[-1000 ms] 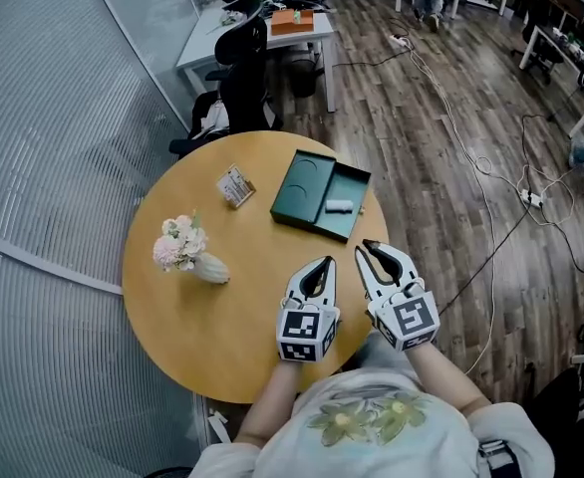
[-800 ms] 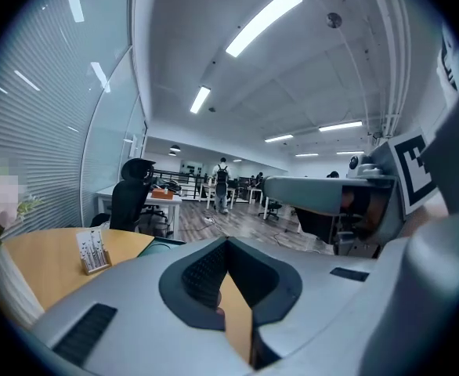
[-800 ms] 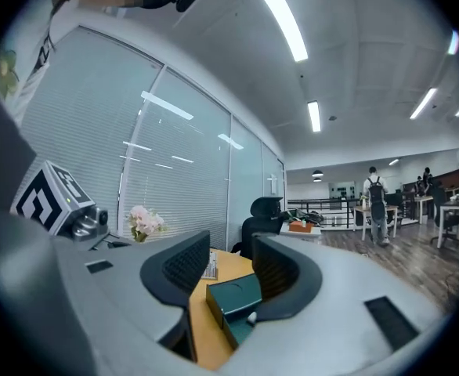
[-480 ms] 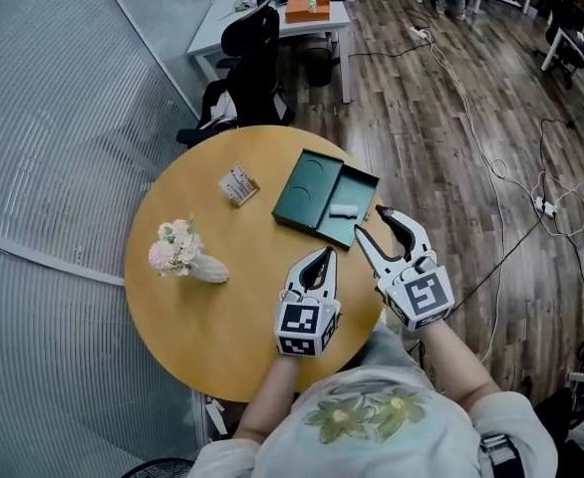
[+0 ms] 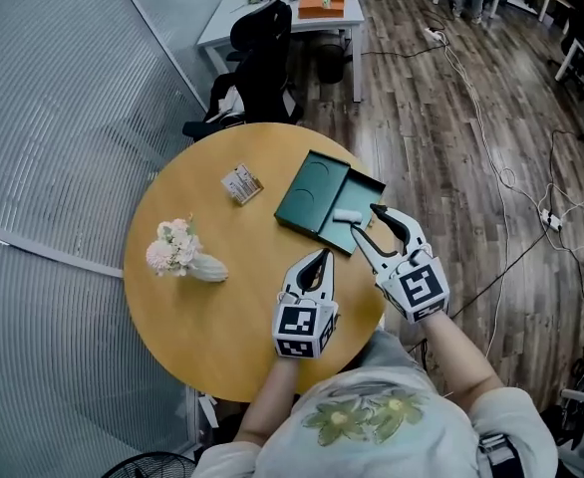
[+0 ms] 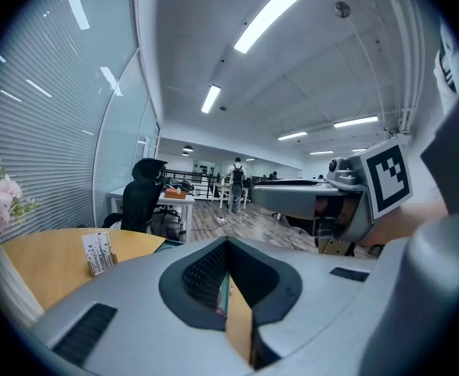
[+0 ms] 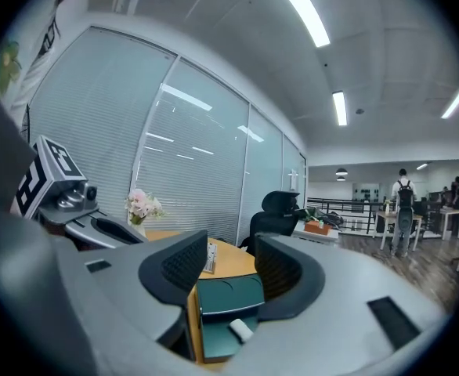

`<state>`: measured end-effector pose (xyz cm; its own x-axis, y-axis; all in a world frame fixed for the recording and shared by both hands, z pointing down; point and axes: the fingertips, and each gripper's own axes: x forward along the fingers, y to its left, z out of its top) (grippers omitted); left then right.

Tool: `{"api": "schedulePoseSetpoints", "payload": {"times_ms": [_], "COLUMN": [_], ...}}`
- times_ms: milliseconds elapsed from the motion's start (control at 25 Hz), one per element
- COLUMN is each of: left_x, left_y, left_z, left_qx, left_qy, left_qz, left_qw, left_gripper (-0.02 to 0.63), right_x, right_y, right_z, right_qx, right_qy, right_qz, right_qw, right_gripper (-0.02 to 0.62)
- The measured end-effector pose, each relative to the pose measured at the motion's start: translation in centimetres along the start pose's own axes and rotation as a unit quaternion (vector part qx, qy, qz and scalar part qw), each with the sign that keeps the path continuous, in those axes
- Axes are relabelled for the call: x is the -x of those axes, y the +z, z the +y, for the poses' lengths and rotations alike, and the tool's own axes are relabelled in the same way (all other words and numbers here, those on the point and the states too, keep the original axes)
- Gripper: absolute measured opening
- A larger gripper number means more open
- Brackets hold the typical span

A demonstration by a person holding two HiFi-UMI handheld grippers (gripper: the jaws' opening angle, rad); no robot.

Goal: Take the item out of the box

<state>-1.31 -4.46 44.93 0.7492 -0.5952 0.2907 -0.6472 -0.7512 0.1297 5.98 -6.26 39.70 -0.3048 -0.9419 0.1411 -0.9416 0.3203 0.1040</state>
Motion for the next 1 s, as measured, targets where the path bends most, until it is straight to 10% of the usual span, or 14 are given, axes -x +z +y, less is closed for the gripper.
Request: {"api": "schedulePoseSetpoints", "payload": {"times_ms": [1000], "left_x": [-6.0], "left_y": [-2.9], "left_z": [3.1], "left_qx": [0.031], "left_qy": [0.082], "left_qz": [0.031], "left_qw": [0.9957], "left_gripper": [0.002], "right_x": [-6.6], "right_y": [-10.2], "right_z": [-2.4], "right_qx": [0.014], "right_qy": [0.133], "right_qz": [0.109], "right_qw": [0.985], "right_gripper": [0.195]}}
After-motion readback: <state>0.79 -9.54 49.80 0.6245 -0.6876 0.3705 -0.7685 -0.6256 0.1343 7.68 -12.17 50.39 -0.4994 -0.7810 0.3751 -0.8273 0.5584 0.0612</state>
